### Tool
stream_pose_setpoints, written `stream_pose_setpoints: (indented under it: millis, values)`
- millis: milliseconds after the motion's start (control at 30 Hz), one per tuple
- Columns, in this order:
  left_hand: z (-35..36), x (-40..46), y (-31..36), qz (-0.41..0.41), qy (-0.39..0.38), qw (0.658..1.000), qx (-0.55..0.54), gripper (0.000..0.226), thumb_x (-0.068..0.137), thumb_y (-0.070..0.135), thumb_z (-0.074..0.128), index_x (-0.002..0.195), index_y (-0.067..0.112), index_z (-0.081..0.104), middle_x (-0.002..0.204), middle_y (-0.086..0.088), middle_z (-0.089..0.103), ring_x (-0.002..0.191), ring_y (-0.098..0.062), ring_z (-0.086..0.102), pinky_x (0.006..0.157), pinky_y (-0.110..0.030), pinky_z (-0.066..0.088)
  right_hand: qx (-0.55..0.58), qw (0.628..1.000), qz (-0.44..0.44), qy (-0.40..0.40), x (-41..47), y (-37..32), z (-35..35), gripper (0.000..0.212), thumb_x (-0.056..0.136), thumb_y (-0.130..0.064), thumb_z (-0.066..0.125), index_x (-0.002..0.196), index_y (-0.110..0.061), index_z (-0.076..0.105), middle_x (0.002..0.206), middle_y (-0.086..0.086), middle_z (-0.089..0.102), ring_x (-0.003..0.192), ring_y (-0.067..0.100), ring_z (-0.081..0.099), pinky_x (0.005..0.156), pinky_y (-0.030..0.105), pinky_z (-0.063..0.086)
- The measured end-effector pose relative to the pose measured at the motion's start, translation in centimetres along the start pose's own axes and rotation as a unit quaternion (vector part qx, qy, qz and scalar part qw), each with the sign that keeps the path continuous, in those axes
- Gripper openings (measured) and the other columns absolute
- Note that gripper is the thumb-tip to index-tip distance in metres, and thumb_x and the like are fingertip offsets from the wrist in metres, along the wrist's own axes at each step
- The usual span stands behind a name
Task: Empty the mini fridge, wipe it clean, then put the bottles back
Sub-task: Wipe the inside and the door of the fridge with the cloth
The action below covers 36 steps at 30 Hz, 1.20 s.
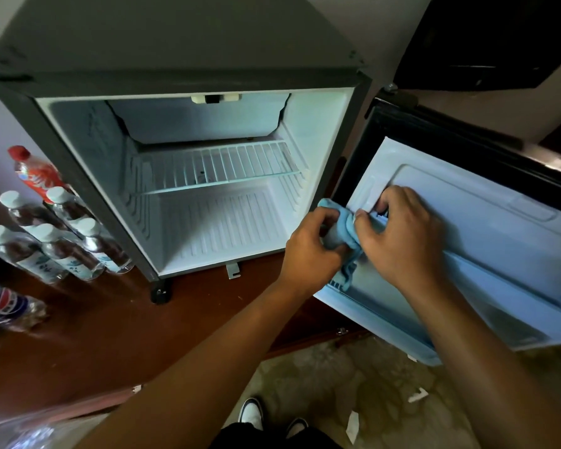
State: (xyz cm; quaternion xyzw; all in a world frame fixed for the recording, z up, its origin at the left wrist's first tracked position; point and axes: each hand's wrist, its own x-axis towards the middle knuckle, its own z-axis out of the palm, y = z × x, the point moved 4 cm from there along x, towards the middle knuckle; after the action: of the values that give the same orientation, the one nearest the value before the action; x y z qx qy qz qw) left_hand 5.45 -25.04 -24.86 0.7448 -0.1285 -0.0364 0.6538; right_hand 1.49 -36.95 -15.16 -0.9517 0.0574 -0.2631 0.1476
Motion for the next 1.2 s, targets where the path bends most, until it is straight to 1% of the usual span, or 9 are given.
stream_pose_setpoints:
  millis: [167,333,500,667,800,967,1000,1100,1200]
  values:
    - [0.7,-0.6,-1.0,0.005,0.03,0.999,-0.022,0.045,0.076,0.013,0.079,0.114,0.029,0.059,0.111,0.01,0.063,0.1,-0.004,0.062,0.084,-0.038,0.057,0.002,1.0,0.007,-0.005,0.0,0.0,0.0,0.023,0.081,-0.026,0.066,0.082,-0.011,0.049,0.083,0.005,0.052,0.07,0.018,0.042,0.06,0.028,0.027]
    - [1.1,-0.8,-3.2,-0.029,0.028,0.999,-0.02,0.048,0.074,0.011,0.079,0.116,0.026,0.061,0.115,0.008,0.064,0.105,-0.01,0.061,0.09,-0.041,0.055,0.004,1.0,0.006,-0.007,0.0,0.0,0.0,0.023,0.081,-0.024,0.067,0.081,-0.01,0.049,0.082,0.007,0.052,0.07,0.018,0.042,0.061,0.029,0.028]
    - [1.4,-1.3,-4.5,-0.069,0.039,0.996,-0.032,0.045,0.075,0.016,0.081,0.113,0.03,0.062,0.113,0.011,0.065,0.104,-0.006,0.062,0.091,-0.04,0.056,-0.003,1.0,0.006,-0.006,0.1,-0.1,0.0,0.023,0.082,-0.024,0.067,0.082,-0.01,0.049,0.081,0.003,0.047,0.069,0.018,0.04,0.062,0.028,0.025]
    - [1.1,-1.1,-5.0,-0.1,0.013,0.995,-0.005,0.046,0.073,0.014,0.08,0.112,0.033,0.063,0.112,0.01,0.066,0.104,-0.009,0.062,0.092,-0.04,0.056,-0.009,1.0,0.005,-0.003,0.0,-0.2,-0.1,0.023,0.082,-0.025,0.067,0.083,-0.01,0.05,0.082,0.003,0.048,0.069,0.017,0.04,0.062,0.027,0.024]
    - [0.6,-0.5,-3.3,-0.083,-0.013,0.996,0.021,0.04,0.067,0.02,0.075,0.102,0.036,0.063,0.102,0.011,0.067,0.092,-0.008,0.064,0.084,-0.038,0.058,-0.012,1.0,0.003,-0.007,0.0,-0.2,-0.1,0.023,0.083,-0.026,0.066,0.083,-0.009,0.05,0.082,0.004,0.049,0.069,0.017,0.042,0.061,0.027,0.026]
    - [0.0,0.2,-0.1,-0.029,-0.008,0.999,0.031,0.034,0.065,0.027,0.072,0.095,0.036,0.061,0.095,0.014,0.067,0.085,-0.002,0.063,0.07,-0.019,0.054,-0.018,1.0,0.002,-0.001,0.0,-0.4,-0.1,0.024,0.082,-0.025,0.066,0.083,-0.008,0.049,0.082,0.007,0.05,0.068,0.019,0.042,0.059,0.027,0.026]
    - [-0.1,0.3,0.6,-0.017,-0.005,0.999,0.033,0.033,0.065,0.028,0.072,0.096,0.036,0.061,0.095,0.014,0.067,0.086,-0.002,0.063,0.07,-0.019,0.054,-0.02,1.0,0.001,0.0,0.0,-0.4,-0.1,0.024,0.082,-0.025,0.066,0.083,-0.008,0.049,0.082,0.007,0.05,0.068,0.019,0.042,0.058,0.026,0.025]
    - [-0.1,0.5,1.5,0.013,-0.002,0.999,0.04,0.035,0.07,0.02,0.073,0.1,0.033,0.06,0.099,0.012,0.066,0.089,-0.004,0.063,0.074,-0.029,0.056,-0.03,1.0,0.0,0.002,0.0,-0.4,0.0,0.025,0.082,-0.025,0.066,0.084,-0.006,0.05,0.082,0.008,0.05,0.067,0.019,0.04,0.051,0.025,0.018]
    - [-0.2,0.6,1.1,0.013,-0.006,0.999,0.045,0.035,0.073,0.016,0.076,0.099,0.032,0.059,0.1,0.012,0.065,0.091,-0.005,0.062,0.075,-0.027,0.056,-0.031,1.0,0.001,0.002,0.0,-0.4,0.1,0.026,0.082,-0.026,0.066,0.085,-0.005,0.05,0.083,0.011,0.052,0.068,0.019,0.04,0.056,0.027,0.023]
